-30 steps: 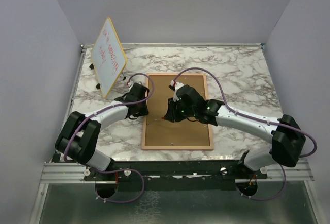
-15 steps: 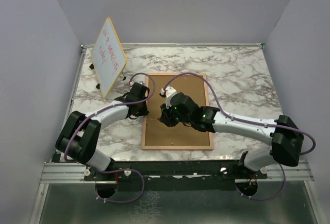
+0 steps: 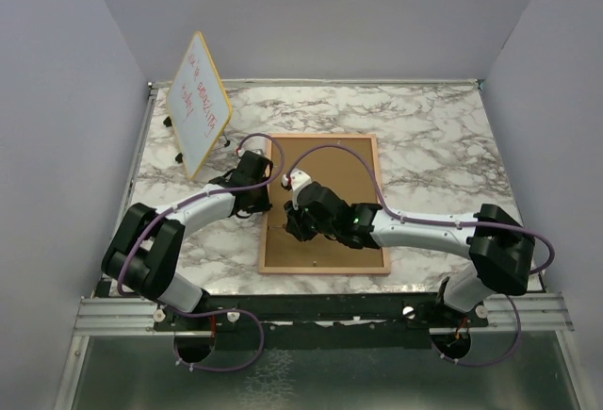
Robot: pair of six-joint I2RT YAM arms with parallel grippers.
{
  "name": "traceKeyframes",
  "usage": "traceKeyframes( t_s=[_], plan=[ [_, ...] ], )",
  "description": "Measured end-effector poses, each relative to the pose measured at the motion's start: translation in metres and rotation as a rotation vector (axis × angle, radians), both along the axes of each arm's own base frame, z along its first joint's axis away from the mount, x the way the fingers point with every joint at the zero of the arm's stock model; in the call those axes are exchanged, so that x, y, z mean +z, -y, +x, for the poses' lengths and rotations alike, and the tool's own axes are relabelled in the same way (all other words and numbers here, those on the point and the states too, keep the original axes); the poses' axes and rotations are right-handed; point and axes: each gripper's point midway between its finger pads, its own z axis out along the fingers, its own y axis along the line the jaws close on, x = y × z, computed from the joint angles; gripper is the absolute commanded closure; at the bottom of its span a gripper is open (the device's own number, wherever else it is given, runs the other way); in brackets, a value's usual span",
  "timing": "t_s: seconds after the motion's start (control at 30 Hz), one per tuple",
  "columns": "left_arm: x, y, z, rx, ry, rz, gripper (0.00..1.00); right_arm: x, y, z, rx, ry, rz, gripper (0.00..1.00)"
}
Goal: Take the photo out of the frame
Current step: Release the photo frame item from the photo frame.
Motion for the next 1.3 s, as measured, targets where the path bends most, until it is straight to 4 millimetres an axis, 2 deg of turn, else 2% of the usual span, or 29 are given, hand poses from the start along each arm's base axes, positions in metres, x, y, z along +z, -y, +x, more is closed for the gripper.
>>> traceKeyframes(
  t_s=[0.27, 0.53, 0.93, 1.3],
  plan=[
    [0.000, 0.001, 0.000, -0.006, -0.001, -0.003, 0.92, 0.006, -0.005, 0.004, -0.046, -0.005, 0.045, 0.99],
    [0.000, 0.002, -0.001, -0.010, -0.002, -0.006, 0.93, -0.004, -0.009, 0.005, -0.067, -0.037, 0.039, 0.99],
    [0.000, 0.002, -0.001, -0.022, -0.003, -0.007, 0.93, -0.004, -0.009, 0.005, -0.088, -0.053, 0.050, 0.99],
    [0.000, 0.004, -0.002, -0.033, -0.005, -0.013, 0.98, -0.005, -0.013, 0.006, -0.087, -0.056, 0.047, 0.99]
  ],
)
